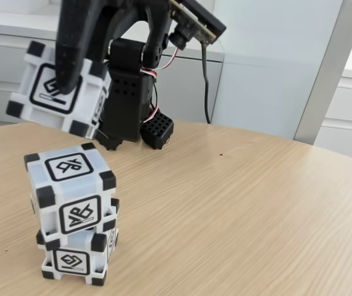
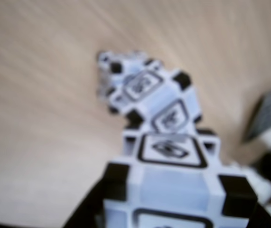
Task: Stack cubes from left to right.
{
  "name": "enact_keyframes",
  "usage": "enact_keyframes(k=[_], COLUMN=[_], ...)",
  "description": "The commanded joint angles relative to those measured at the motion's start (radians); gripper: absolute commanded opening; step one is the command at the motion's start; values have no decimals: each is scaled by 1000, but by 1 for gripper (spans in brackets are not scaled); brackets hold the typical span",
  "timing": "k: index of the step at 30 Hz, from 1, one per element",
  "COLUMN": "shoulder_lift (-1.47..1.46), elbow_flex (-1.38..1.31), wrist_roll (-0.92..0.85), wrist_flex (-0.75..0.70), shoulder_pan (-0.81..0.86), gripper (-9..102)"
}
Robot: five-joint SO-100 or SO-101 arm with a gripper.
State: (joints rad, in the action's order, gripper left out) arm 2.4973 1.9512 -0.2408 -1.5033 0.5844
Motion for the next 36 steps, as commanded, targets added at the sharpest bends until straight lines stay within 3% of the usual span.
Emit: enact_keyframes(k=[1,5,13,26,36], shoulder_lift=[-9,-86,-359,-641,-637], elbow_flex=[-138,-304,-584,-609,-611], wrist_roll=[48,89,98,-11,-66], wrist_flex=[-9,-38,-281,-279,-296], shoulder_pan=[-5,-2,-2,-2,-80], gripper=[0,0,0,0,0])
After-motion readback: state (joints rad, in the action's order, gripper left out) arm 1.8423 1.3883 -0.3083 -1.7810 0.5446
